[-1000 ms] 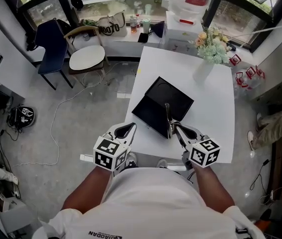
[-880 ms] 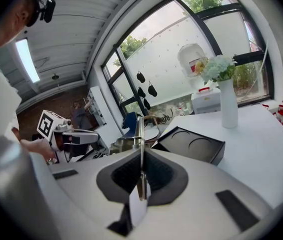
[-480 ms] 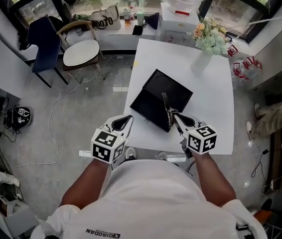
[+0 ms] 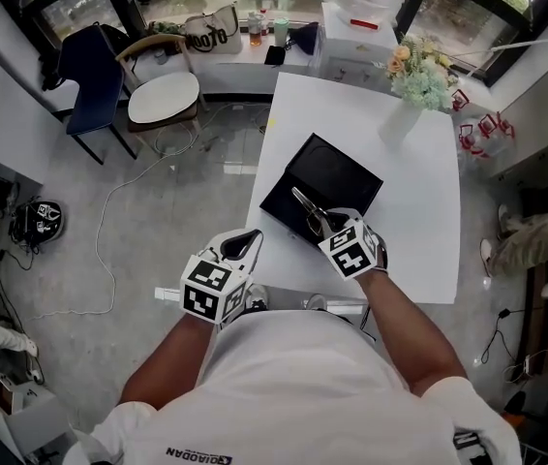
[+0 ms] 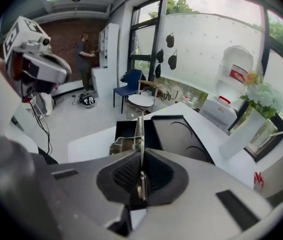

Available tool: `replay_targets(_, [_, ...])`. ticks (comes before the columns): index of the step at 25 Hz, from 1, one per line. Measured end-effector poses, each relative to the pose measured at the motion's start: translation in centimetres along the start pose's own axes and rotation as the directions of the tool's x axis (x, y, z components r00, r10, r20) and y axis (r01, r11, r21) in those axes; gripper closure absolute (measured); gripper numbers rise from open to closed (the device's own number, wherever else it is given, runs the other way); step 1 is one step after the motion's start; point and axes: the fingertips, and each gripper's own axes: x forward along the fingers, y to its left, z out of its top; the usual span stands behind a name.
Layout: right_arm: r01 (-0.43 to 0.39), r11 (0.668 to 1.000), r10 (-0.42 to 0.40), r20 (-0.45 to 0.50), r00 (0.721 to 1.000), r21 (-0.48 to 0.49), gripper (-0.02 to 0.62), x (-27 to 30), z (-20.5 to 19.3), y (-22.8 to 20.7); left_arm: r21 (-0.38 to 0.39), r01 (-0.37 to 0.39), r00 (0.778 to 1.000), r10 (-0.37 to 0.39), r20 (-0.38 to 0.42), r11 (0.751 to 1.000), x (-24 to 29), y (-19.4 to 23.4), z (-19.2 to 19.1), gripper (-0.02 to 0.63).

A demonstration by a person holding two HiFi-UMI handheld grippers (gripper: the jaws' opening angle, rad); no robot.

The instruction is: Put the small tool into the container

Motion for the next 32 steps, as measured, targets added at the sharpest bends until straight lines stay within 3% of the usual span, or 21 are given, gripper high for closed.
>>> replay_targets(11, [0.039,0.984,-0.061,-0.120,0.991,-0.176,0.584,6.8,-1.3,-0.6,-0.036,-0.040,0.999,0.040,-0.004,0.999,-1.8,1.0,-1.7,0.597])
replay_targets(20, [0.097,0.957,-0.143,-0.156,0.977,-0.272,0.584,9.1,-2.0,-1.5,-0.068,-0.087,0.996,0.087,-0.003,0.994,-3.4,2.5,-2.7,0.597])
replay_targets(26, [0.134,0.949,-0.189,-0.176,0.966,-0.287,0.583,10.2,-2.4,-1.4,-0.074,-0.100,0.995,0.100,-0.002,0.992,-3.6,3.1,-2.8,0.597])
replay_targets(32, [0.121,0.948,-0.176,-0.170,0.970,-0.293,0.575,10.4,-2.5,-0.9,-0.076,-0.107,0.994,0.107,0.000,0.991,-3.6,3.5,-2.6,0.597])
